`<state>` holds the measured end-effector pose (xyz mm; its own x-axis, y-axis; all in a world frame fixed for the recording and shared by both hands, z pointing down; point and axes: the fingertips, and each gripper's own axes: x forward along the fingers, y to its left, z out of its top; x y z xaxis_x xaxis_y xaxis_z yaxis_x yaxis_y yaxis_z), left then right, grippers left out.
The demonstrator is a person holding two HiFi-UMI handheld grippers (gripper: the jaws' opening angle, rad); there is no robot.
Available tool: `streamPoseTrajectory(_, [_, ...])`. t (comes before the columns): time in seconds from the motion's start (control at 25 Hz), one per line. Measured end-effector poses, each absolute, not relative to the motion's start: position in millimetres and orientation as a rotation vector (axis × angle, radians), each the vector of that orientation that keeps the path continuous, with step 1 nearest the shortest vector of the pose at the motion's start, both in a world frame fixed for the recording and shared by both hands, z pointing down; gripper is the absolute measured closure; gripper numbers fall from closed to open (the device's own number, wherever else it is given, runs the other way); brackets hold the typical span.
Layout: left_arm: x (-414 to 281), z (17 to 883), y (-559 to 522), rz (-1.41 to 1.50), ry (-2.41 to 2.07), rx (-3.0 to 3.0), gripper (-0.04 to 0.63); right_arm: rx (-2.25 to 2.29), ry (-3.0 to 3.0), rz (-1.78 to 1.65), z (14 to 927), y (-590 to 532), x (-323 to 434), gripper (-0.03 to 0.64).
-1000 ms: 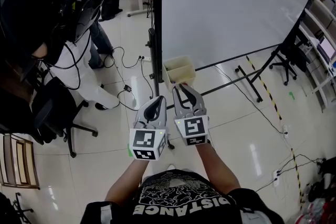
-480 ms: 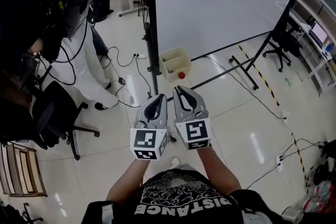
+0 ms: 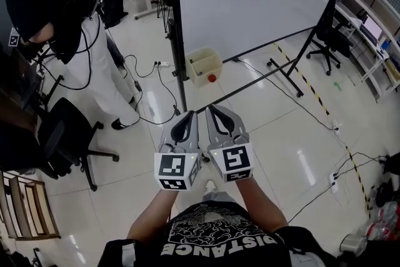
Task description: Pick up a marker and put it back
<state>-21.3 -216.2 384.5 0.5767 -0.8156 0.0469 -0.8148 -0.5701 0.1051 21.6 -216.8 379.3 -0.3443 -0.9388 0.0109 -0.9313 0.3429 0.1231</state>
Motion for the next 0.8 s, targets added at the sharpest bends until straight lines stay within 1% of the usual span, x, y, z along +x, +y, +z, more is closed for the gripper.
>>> streamPoseTrajectory(0.8, [-34,388,-149,-0.006,-1.355,2.708,0.589,1.761,-2.51,-0.091,383,-146,4,0.615])
